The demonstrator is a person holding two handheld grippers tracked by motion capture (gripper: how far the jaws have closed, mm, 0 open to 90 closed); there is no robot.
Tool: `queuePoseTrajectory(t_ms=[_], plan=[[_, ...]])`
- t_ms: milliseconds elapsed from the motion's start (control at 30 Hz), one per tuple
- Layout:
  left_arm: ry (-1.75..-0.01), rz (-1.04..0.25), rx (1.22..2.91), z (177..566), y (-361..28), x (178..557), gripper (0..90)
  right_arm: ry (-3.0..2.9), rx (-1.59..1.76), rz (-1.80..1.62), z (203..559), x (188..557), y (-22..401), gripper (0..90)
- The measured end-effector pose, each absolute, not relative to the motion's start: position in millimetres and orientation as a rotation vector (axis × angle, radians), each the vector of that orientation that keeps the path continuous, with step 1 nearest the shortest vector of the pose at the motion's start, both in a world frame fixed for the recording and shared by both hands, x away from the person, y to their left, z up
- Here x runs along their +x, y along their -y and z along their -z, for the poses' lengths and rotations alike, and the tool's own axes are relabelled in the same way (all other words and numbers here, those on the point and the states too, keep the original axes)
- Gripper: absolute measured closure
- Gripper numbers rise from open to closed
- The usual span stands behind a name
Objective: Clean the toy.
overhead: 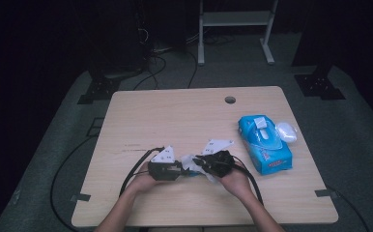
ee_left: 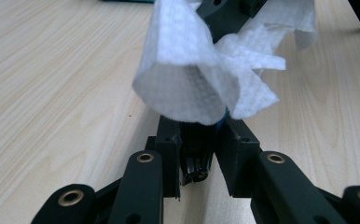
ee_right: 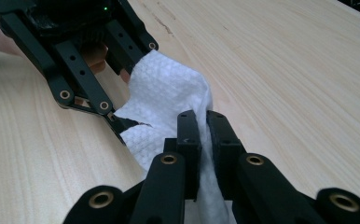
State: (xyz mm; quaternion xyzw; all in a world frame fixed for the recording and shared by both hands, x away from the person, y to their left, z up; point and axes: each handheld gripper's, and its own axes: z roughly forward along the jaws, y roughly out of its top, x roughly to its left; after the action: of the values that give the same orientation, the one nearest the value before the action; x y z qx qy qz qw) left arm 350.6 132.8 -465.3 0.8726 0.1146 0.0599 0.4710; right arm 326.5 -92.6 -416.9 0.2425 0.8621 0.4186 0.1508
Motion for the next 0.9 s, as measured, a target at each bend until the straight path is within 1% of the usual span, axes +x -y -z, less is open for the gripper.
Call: queuePoseTrajectory(t_ms=[100,267,333,533,733,800,900], plan=[[-0.283,-0.144,2.134,465.6,-133.1,351.0,71.3,-2.473,0.705,-1.17,416.2,329.1,99.0,84.3],[-0.281,-0.143,2.131,465.9,-131.8,351.2,71.2,-2.423,0.812,-1.158,416.9,333.8,130.5,84.3],[-0.28,-0.142,2.133,465.7,-131.7,351.4,71.3,-2.427,0.805,-1.161,415.6,331.6,128.2,84.3],[-0.282,-0.142,2.134,465.7,-132.1,350.7,71.3,-2.472,0.705,-1.178,417.3,326.7,103.3,84.3],[-0.278,-0.139,2.132,466.1,-131.8,351.8,71.3,-2.431,0.782,-1.125,415.3,329.2,127.2,84.2],[-0.279,-0.141,2.134,466.0,-131.6,351.2,71.3,-2.433,0.762,-1.147,412.6,326.1,120.1,84.3],[-0.277,-0.142,2.135,465.5,-131.4,350.9,71.3,-2.45,0.68,-1.195,410.9,320.9,95.4,84.3]])
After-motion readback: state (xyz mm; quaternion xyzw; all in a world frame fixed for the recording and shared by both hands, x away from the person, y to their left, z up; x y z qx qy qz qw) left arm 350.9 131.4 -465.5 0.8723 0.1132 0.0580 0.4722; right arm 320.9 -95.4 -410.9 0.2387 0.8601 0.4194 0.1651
